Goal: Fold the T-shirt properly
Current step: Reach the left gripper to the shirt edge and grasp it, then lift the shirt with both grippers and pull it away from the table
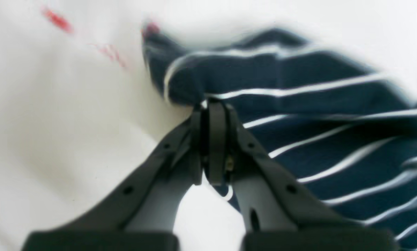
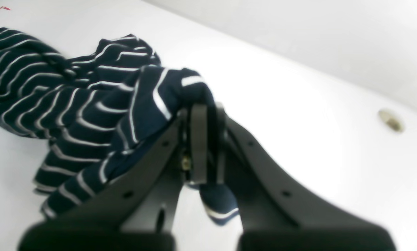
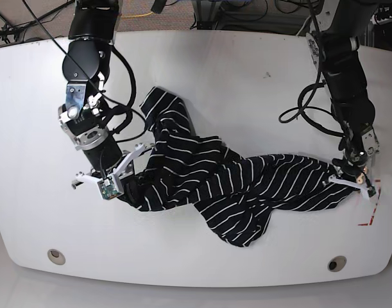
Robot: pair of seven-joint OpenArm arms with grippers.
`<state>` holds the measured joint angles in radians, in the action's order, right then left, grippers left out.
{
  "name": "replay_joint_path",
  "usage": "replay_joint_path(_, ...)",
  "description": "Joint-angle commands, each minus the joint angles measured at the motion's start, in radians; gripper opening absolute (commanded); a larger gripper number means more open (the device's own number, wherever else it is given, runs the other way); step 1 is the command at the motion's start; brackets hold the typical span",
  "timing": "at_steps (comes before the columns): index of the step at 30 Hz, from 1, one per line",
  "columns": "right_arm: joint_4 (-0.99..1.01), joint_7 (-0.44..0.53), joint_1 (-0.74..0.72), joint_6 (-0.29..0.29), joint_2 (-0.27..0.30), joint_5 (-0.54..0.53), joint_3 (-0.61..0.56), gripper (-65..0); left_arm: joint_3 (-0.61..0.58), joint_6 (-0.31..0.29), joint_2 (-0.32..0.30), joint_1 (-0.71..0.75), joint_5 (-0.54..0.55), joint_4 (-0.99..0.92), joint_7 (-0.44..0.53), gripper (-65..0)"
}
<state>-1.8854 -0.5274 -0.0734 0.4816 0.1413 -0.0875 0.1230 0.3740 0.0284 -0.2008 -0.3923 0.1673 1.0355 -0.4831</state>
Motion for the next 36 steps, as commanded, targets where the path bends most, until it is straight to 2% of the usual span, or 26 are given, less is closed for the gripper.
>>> replay_joint_path(1, -0.018, 0.026, -0.075, -0.011, 0.033, -0.007, 0.007, -65.0, 0.02, 0.0, -0.032, -0.032, 0.002, 0.157, -0.013, -65.0)
replay_joint_path(6, 0.034, 0.025, -0.2, -0.011, 0.044, 0.002, 0.007, -65.0, 0.055, 0.0, -0.032, -0.037, 0.002, 0.343, -0.11, -65.0)
replay_joint_path(11, 0.05, -0.032, -0.331, -0.005, 0.108, -0.008, -0.001, -65.0, 0.056, 0.0, -0.036, -0.046, -0.002, 0.532, -0.161, -65.0)
replay_joint_path(16, 0.122, -0.083, -0.512, 0.091, 0.116, 0.002, -0.001, -65.0, 0.023, -0.002, -0.075, -0.138, -0.002, 0.581, -0.161, -65.0)
replay_joint_path(21, 0.132, -0.173, -0.668, 0.133, 0.163, 0.001, -0.001, -65.0, -0.002, -0.002, -0.136, -0.264, -0.002, 0.659, -0.211, -65.0)
replay_joint_path(27, 0.145, -0.239, -0.837, 0.176, 0.168, 0.002, -0.001, -65.0, -0.074, -0.005, -0.196, -0.465, 0.001, 0.656, -0.217, -65.0)
replay_joint_path(32, 0.093, -0.317, -0.857, 0.202, 0.18, 0.004, 0.008, -65.0, -0.089, -0.071, -0.197, -0.497, -0.002, 0.655, -0.23, -65.0)
replay_joint_path(36, 0.056, -0.323, -0.728, 0.202, 0.191, -0.005, 0.033, -65.0, -0.088, -0.103, -0.191, -0.422, 0.001, 0.662, -0.265, -65.0)
